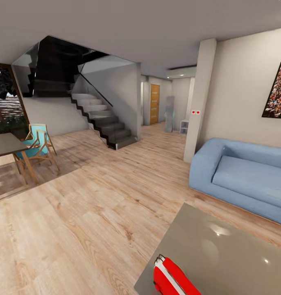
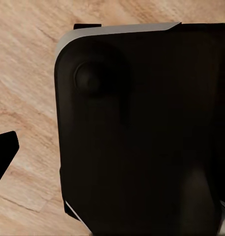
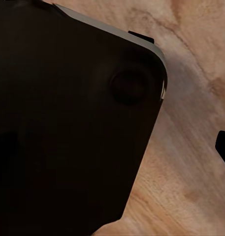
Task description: Turn on the radio receiver that's on the table in the living room.
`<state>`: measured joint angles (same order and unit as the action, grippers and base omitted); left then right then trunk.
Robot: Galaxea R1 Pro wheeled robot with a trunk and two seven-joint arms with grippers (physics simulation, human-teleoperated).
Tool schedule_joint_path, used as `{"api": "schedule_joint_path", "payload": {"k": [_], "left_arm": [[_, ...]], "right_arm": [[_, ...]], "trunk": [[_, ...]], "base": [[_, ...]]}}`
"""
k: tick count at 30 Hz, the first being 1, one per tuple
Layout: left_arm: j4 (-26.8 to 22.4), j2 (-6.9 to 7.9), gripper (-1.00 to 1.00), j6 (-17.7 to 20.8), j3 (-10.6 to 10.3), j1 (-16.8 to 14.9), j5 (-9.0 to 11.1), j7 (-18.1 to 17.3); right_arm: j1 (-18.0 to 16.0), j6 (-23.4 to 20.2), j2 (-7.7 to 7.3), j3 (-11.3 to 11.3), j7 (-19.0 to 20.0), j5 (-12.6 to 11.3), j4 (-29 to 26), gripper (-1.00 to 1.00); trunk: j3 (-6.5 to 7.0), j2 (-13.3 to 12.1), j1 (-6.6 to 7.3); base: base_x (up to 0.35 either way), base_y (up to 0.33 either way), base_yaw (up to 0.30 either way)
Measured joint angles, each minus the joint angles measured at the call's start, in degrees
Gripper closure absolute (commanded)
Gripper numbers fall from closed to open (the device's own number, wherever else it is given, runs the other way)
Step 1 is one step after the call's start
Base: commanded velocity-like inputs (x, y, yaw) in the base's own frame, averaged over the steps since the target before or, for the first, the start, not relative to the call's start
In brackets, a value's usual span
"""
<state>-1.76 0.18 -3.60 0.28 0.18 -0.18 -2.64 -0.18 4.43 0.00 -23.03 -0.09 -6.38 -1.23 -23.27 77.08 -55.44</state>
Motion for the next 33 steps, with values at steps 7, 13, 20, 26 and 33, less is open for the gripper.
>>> {"api": "schedule_joint_path", "payload": {"k": [7,13,20,26,33], "left_arm": [[0.00,-0.01,-1.00,0.00,-0.01,0.00,0.00,0.00],[0.00,-0.02,-1.00,0.00,-0.02,0.00,0.00,0.00],[0.00,-0.03,-1.00,0.00,-0.01,0.00,0.00,0.00],[0.00,-0.05,-1.00,0.00,-0.02,0.00,0.00,0.00],[0.00,-0.06,-1.00,0.00,0.02,0.00,-0.01,0.00]], "right_arm": [[0.00,0.01,0.08,0.00,0.00,0.01,0.00,-1.00],[0.00,0.05,0.00,0.00,0.00,-0.03,0.00,-1.00],[0.00,0.05,0.00,0.00,0.00,-0.03,0.00,-1.00],[0.00,0.05,0.00,0.00,0.00,-0.03,0.00,-1.00],[0.00,0.05,0.00,0.00,0.00,-0.03,0.00,-1.00]], "trunk": [[1.15,-2.81,1.54],[1.70,-5.22,2.85],[2.30,-8.02,4.39],[2.82,-10.43,5.71],[2.90,-12.05,6.60]], "base": [[0.000,0.000,0.000],[0.000,0.000,0.000],[0.000,0.000,0.000],[0.000,0.000,0.000],[0.000,0.000,0.000]]}}
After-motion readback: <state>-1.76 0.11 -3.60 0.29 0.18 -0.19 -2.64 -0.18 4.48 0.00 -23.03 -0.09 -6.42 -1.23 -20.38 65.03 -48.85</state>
